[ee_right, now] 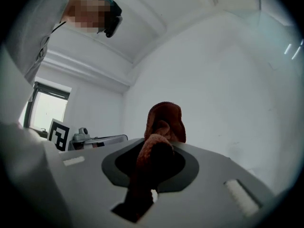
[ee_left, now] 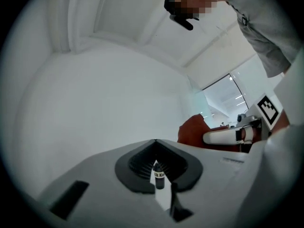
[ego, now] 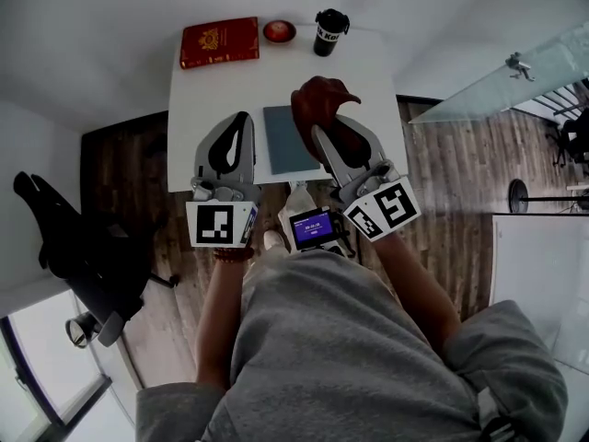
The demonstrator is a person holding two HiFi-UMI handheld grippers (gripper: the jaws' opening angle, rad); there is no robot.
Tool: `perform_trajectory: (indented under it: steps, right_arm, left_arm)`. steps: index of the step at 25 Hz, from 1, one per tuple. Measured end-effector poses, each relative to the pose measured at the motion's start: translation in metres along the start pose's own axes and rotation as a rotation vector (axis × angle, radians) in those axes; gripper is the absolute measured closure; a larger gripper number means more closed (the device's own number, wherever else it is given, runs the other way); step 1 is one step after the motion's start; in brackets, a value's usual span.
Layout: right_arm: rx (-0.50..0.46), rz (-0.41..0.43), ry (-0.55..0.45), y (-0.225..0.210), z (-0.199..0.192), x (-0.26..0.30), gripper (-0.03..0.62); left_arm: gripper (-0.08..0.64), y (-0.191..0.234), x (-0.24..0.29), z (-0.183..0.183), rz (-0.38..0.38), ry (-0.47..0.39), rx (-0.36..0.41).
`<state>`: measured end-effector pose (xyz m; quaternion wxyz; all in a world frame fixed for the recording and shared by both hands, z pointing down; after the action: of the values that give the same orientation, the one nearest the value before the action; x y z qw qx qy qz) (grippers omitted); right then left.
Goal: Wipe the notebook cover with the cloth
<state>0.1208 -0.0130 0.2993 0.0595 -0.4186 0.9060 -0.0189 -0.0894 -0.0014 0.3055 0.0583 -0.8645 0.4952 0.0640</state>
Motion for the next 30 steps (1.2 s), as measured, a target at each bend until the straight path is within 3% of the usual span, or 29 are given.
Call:
perform_trajectory:
  steps: [6, 30]
  right_arm:
    - [-0.067, -0.050, 0.034, 0.014, -0.008, -0.013, 0.518]
    - [-0.020, -0.054, 0.057, 0.020, -0.017, -0.032, 0.518]
  left_arm:
    - [0.561, -0.014, -0.010, 0.001, 0.048, 0.011, -0.012]
    - [0.561, -0.034, -0.029, 0.001, 0.023, 0.026, 0.009]
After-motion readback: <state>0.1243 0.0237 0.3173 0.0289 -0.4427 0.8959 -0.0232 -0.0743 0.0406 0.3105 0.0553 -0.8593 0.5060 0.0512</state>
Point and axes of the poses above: the fingertips, and each gripper's own axes: x forward along the fingers, y to its left, z out of its top, the point moved 9 cm from there along -x, backward along the fingers, and after that the axes turned 6 degrees about -z, right-handed, at the moved point
